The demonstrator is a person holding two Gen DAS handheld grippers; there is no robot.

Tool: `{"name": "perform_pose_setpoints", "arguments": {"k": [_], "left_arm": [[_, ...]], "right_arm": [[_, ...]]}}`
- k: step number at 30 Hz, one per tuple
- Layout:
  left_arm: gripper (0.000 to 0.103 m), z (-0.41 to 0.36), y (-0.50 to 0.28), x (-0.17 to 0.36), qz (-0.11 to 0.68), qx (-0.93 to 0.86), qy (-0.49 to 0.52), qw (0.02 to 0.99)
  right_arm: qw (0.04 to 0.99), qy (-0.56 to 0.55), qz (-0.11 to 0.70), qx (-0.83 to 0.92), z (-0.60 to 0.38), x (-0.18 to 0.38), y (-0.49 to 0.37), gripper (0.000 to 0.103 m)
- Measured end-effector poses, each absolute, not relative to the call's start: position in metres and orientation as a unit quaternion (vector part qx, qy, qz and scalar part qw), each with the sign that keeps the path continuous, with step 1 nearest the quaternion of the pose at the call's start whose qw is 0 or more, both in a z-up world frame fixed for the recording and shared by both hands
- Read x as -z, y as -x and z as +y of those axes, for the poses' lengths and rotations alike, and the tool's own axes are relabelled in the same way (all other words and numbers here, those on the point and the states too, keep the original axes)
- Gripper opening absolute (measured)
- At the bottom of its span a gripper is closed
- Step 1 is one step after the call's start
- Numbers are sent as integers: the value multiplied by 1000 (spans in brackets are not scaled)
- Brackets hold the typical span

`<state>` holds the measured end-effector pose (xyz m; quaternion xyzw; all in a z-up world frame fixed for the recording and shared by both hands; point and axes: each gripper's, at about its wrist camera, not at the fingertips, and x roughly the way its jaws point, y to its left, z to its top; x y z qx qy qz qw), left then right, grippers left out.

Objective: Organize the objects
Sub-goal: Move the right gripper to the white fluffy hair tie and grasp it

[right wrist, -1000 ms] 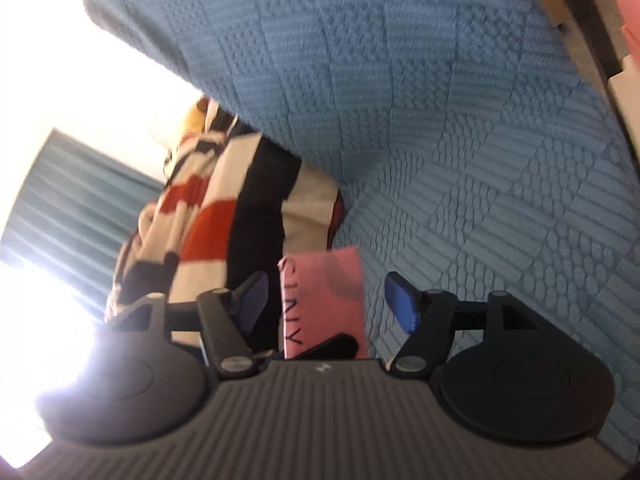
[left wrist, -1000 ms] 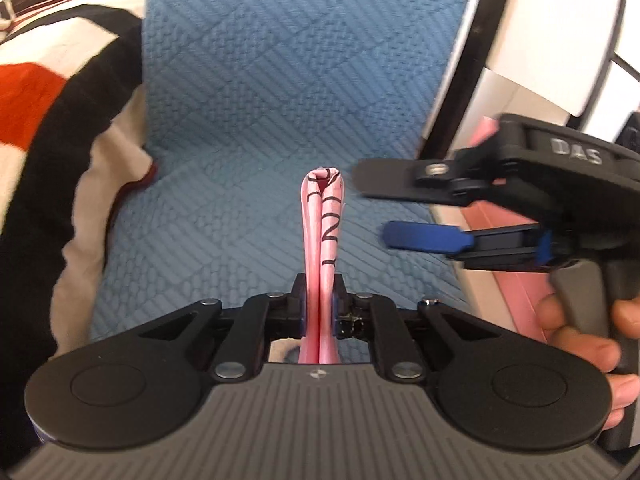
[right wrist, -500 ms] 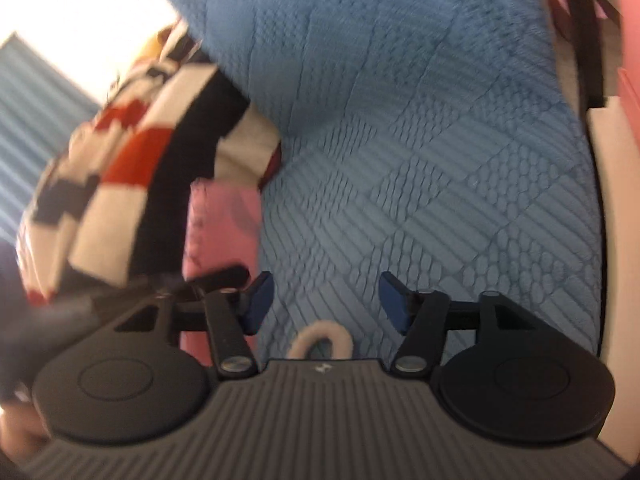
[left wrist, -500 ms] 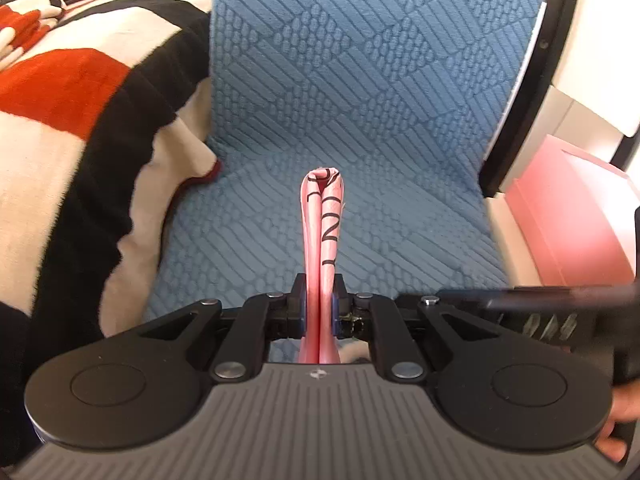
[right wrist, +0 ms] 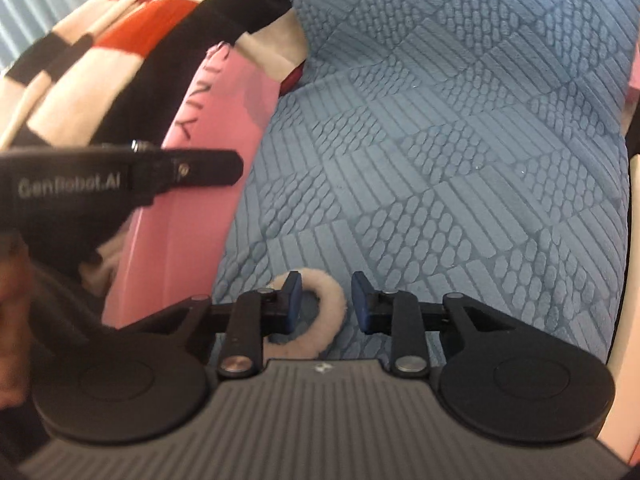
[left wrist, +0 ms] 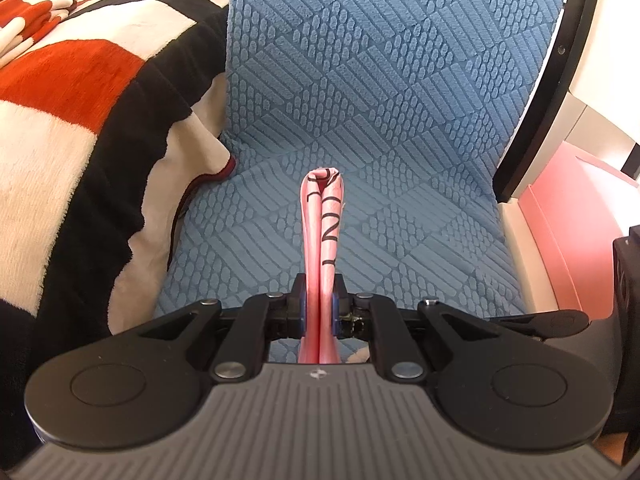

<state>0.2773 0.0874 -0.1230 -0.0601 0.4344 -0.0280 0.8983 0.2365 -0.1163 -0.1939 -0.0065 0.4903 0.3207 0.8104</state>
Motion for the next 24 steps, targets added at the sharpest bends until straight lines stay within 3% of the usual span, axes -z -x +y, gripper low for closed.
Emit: {"name": "perform_pose_setpoints", "arguments": {"k": [12, 15, 17, 24], "left_arm": [[14, 88, -281, 124, 439, 19, 71, 896], [14, 88, -281, 123, 439, 19, 74, 895], [14, 89, -281, 123, 436, 19, 76, 897], [14, 89, -279, 123, 431, 26, 80, 898]], "right_arm": [[818, 122, 450, -337, -99, 195, -215, 26], [817, 166, 435, -340, -92, 194, -207, 14], [817, 183, 430, -338, -89, 194, -203, 11], [838, 111, 446, -296, -114, 183, -221, 10]]}}
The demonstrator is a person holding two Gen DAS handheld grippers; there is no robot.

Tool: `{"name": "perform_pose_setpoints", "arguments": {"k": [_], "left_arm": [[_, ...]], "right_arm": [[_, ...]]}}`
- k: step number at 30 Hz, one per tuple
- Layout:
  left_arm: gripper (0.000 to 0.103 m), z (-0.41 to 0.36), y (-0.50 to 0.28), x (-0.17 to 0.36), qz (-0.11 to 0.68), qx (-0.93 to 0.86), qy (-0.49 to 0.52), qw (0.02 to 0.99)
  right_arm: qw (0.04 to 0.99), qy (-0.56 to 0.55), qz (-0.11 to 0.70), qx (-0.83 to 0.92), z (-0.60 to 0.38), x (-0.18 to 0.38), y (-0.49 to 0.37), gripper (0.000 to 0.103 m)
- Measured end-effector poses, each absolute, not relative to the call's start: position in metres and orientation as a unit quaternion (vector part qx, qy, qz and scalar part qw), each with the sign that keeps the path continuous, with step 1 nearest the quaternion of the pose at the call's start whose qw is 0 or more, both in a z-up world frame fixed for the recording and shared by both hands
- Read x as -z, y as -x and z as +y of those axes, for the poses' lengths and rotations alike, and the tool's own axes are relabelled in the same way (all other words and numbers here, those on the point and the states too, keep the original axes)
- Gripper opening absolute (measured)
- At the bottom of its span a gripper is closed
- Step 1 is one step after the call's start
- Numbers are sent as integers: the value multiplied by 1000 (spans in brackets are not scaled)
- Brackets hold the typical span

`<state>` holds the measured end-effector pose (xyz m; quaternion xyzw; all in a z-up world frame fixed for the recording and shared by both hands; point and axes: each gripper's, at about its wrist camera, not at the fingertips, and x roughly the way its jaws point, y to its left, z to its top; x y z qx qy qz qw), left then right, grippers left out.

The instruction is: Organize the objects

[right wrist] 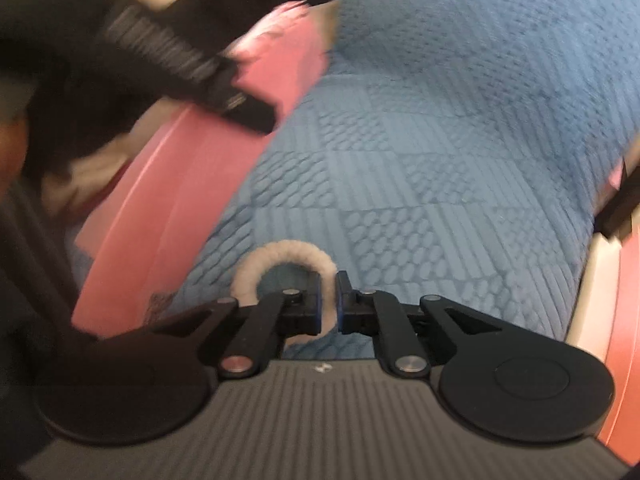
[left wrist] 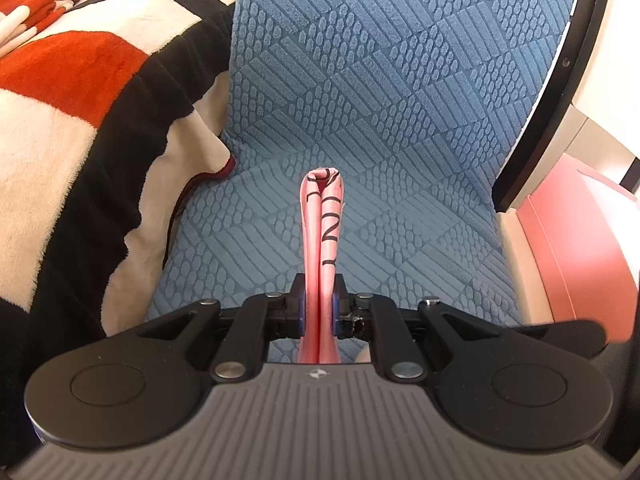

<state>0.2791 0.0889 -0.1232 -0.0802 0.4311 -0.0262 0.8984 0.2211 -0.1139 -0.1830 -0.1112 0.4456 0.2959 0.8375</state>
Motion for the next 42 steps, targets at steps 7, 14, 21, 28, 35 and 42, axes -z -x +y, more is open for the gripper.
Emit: {"name": "perform_pose_setpoints", "arguments": {"k": [7, 14, 21, 28, 35, 42], "left_arm": [[14, 79, -278, 125, 433, 40, 63, 898], [14, 58, -275, 129, 436, 68, 22, 897], [14, 28, -268, 134, 430, 109, -38, 896], [14, 17, -268, 142, 434, 114, -55, 892], [14, 1, -260, 144, 426, 144, -76, 890], [14, -16, -251, 145, 417, 169, -101, 887]], "right_arm": [[870, -9, 428, -245, -164, 145, -243, 9], [885, -98, 385, -241, -205, 106, -244, 9], [872, -186, 361, -272, -223, 89, -237, 9], [837, -246, 371, -317, -217, 91, -242, 9], [816, -280, 404, -304, -217, 108, -251, 9], [810, -283, 458, -230, -217, 140, -267, 10]]}}
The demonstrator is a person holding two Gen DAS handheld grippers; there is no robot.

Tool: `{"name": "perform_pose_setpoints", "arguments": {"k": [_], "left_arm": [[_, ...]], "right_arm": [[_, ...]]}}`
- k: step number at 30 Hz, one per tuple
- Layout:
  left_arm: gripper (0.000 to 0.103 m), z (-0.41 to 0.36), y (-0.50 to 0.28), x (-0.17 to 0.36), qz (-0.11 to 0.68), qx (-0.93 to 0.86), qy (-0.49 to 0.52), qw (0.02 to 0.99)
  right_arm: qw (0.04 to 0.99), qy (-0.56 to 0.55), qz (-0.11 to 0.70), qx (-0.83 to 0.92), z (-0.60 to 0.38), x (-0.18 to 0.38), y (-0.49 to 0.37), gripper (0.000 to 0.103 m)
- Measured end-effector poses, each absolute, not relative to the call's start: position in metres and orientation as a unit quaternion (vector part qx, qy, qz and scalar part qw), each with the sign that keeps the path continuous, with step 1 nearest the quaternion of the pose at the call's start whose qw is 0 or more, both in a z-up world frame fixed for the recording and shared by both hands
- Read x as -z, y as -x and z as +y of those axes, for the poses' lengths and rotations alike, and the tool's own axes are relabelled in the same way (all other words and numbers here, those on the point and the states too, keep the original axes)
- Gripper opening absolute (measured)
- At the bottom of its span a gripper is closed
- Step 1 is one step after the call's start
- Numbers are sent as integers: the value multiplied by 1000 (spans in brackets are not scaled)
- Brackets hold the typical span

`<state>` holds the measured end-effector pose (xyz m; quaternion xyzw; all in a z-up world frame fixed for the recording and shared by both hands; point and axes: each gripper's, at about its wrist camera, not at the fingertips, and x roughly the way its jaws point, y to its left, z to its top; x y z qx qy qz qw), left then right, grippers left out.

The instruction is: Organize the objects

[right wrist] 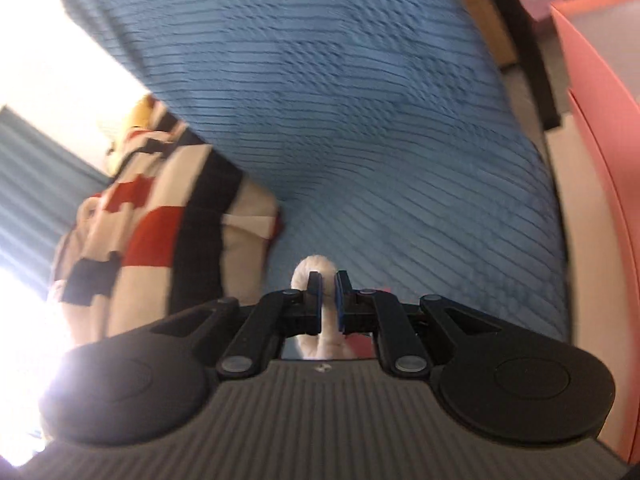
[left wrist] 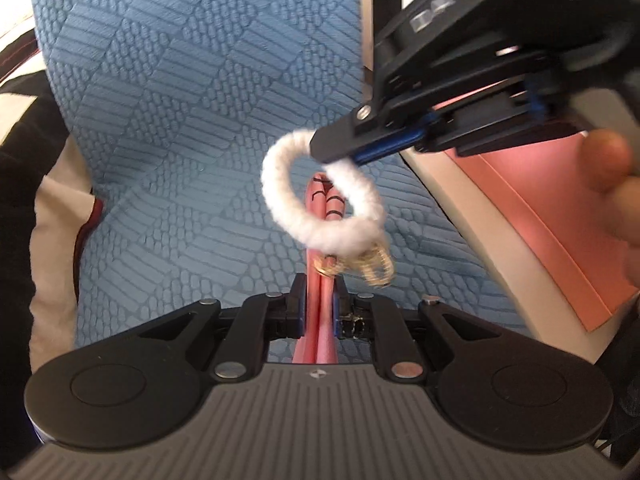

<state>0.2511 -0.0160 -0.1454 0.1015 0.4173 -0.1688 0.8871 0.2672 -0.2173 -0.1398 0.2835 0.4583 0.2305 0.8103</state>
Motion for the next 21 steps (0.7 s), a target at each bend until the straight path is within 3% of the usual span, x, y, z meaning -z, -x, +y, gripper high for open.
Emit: {"name": "perform_pose_setpoints", "arguments": {"k": [10, 21], "left_arm": [[14, -24, -248, 149, 414, 178, -120, 885], [14, -52, -232, 166, 391, 166, -266, 865]], "right_arm": [[819, -271, 469, -190, -225, 153, -268, 11], [813, -246, 491, -191, -214, 169, -279, 12]]}}
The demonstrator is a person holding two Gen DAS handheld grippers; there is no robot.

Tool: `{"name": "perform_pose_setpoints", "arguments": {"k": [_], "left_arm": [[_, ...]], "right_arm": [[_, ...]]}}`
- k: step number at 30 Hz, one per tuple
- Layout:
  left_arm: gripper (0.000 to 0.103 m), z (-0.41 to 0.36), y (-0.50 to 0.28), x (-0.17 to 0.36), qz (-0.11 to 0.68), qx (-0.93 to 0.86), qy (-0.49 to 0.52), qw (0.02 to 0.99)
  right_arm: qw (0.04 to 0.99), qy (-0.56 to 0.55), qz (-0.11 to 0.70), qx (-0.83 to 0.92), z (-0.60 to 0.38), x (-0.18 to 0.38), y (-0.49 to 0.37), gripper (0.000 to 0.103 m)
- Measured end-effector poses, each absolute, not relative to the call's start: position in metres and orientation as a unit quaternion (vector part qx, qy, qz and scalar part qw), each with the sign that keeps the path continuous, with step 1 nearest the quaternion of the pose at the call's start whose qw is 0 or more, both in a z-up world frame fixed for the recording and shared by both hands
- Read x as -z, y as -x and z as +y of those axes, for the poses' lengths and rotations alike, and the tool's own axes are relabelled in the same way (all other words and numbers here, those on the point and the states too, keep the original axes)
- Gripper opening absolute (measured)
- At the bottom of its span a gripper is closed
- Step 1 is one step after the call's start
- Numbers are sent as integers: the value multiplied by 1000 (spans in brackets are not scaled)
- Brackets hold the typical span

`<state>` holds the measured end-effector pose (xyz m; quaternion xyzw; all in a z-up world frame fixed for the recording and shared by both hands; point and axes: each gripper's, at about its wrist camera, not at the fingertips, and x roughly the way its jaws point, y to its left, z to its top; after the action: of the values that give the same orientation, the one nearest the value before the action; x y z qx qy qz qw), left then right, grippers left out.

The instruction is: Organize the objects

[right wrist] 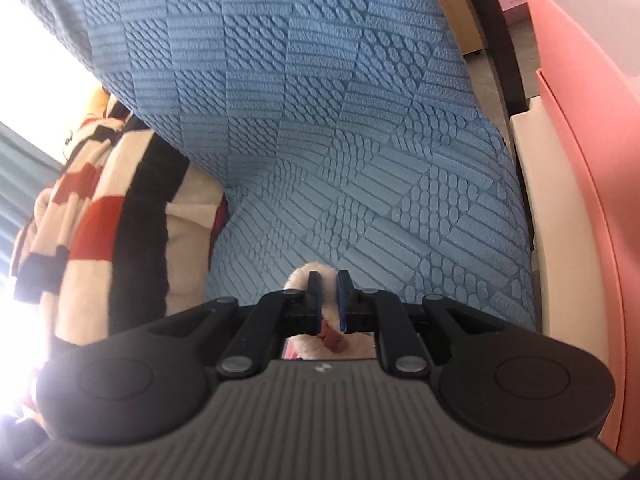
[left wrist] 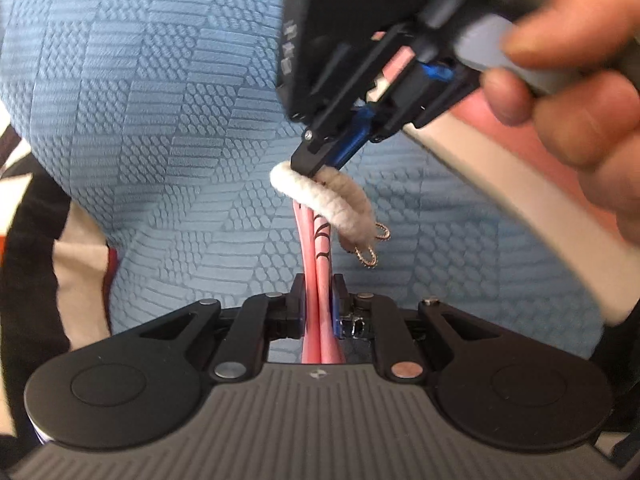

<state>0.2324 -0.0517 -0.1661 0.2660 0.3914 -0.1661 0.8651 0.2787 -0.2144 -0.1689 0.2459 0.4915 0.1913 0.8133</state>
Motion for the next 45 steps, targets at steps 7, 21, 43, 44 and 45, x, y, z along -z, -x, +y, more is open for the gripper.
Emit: {"name": "perform_pose_setpoints", "arguments": {"k": [7, 21, 43, 44, 45], "left_arm": [[14, -65, -226, 180, 389, 175, -320, 846], [14, -71, -225, 185, 379, 174, -342, 842], [14, -83, -230, 204, 348, 161, -402, 831], [16, -83, -230, 205, 346, 158, -403, 832], [16, -83, -230, 205, 343, 155, -403, 834]], "right_arm": [[795, -267, 522, -155, -226, 195, -280, 33], [782, -331, 506, -154, -249, 198, -266, 21], [746, -334, 550, -170, -229, 216, -283, 20], [750, -328, 548, -172, -228, 215, -282, 20], [751, -326, 547, -173, -228, 214, -282, 20]]}}
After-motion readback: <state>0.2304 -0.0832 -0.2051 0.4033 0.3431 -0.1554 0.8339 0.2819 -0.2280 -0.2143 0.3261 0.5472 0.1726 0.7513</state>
